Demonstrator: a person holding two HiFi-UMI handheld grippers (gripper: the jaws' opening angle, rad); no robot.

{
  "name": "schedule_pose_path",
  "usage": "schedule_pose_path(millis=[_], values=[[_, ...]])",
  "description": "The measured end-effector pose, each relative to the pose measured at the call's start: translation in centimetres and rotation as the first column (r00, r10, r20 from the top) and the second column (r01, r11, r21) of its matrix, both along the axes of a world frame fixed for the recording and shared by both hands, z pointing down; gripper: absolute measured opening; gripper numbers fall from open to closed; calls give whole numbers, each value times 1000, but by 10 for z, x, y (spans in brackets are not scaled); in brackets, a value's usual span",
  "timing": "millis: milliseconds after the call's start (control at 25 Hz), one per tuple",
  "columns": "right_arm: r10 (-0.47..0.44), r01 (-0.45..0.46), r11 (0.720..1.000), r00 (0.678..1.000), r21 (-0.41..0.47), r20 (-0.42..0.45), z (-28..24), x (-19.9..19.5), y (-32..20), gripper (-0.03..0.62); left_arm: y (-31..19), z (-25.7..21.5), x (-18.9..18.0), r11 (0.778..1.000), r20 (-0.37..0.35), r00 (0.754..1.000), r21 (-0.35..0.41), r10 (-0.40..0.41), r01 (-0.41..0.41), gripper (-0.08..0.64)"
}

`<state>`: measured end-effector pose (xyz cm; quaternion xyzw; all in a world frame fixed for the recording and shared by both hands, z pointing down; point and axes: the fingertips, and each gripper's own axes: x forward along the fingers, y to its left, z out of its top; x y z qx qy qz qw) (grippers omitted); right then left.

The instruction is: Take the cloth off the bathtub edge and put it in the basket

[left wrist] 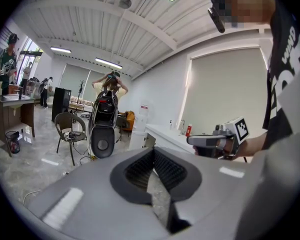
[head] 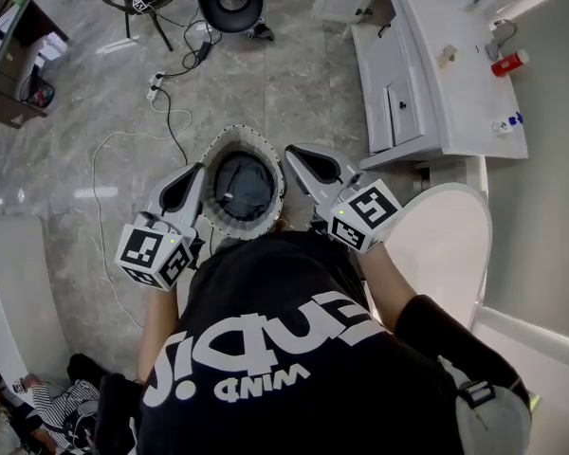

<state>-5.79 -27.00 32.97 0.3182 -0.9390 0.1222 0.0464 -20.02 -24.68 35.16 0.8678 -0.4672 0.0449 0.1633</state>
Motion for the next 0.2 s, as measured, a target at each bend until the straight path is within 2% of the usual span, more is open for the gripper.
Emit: schedule_pose_path(millis=[200], values=[[0, 0, 1000, 1000, 1, 4, 1, -5, 1, 9, 2, 5, -8, 1000, 5, 1000, -10, -10, 10, -3]])
